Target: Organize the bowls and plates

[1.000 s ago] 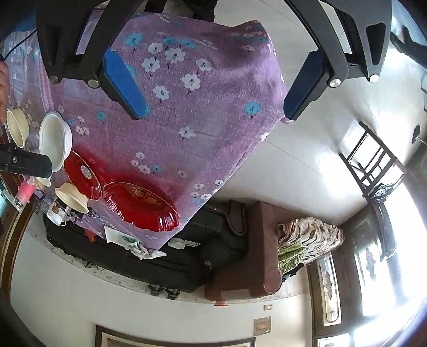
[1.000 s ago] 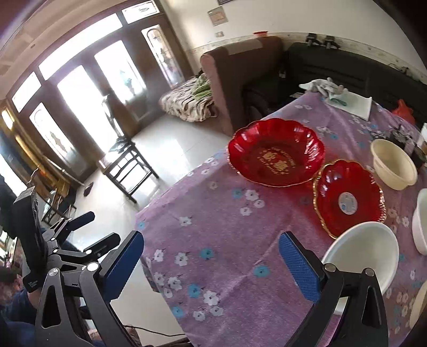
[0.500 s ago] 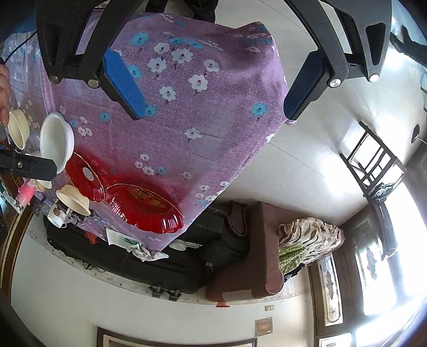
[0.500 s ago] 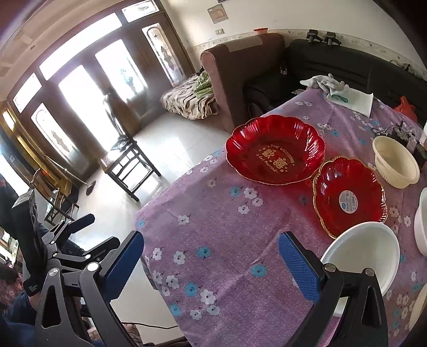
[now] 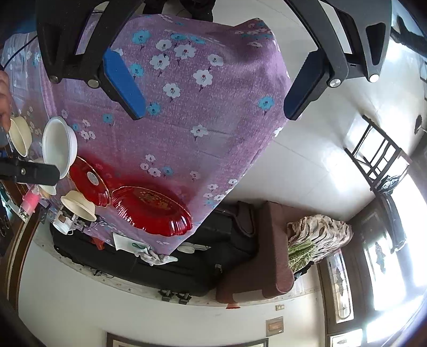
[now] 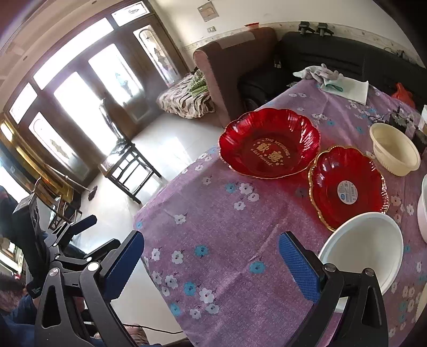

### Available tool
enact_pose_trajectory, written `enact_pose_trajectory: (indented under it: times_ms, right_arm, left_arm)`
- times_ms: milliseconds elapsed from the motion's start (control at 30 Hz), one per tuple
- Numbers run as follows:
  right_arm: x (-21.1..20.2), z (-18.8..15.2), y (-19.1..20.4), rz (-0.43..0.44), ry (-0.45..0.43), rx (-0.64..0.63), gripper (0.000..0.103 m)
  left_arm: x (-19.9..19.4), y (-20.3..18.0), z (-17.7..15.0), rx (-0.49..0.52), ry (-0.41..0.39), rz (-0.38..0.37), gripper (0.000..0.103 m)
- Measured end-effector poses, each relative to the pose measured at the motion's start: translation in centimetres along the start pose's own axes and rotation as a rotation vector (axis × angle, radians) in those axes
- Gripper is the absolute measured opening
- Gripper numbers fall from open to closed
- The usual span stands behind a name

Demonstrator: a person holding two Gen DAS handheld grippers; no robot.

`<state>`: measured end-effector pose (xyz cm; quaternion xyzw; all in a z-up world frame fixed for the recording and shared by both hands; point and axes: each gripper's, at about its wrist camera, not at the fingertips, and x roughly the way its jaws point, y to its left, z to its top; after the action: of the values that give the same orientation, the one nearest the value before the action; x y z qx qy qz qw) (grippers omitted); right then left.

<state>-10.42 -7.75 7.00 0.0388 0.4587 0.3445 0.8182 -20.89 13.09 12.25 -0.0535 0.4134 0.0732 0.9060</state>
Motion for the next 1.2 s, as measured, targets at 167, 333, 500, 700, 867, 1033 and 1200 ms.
enact_pose_trajectory:
  times_ms: [167,333,500,700,867,1033,1200]
  right_arm:
    - [-0.8,1.0,-1.4,-0.037,-0.02,0.035,0.103]
    - [-1.3,1.5,-2.3,-0.077,-0.038,0.063,0.103]
    - [-1.7,4.0,0.3,-0.065,-0.072,0.034,0.101]
    - [-4.6,9.9,7.0,0.092,-0.24,-0.098,0.101]
    - [-0.1,9.9,5.1,0.073,-0.084,-0.068,0.098]
    - [1.9,8.6,1.6,0.028,-0.017,-0.05,0.097]
    - [2.4,10.5,-4.8,-0.042,-0.008,0.018,0.085]
  left_arm:
    - [1.1,-0.2,1.0,0.017,0.009,-0.023,0.103]
    - [1.9,0.0,2.3,0.024,0.002,-0.033,0.103]
    - [-0.6,3.5,5.3,-0.013,-0.129,0.055,0.103]
    - [-2.3,7.0,8.7,-0.072,-0.192,0.093,0.103]
    - [0.0,6.0,6.9,-0.083,-0.105,0.014,0.103]
    - [2.1,4.8,7.1,-0.048,-0.035,-0.008,0.103]
    - [5.1,3.7,9.7,-0.043,0.038,-0.043,0.103]
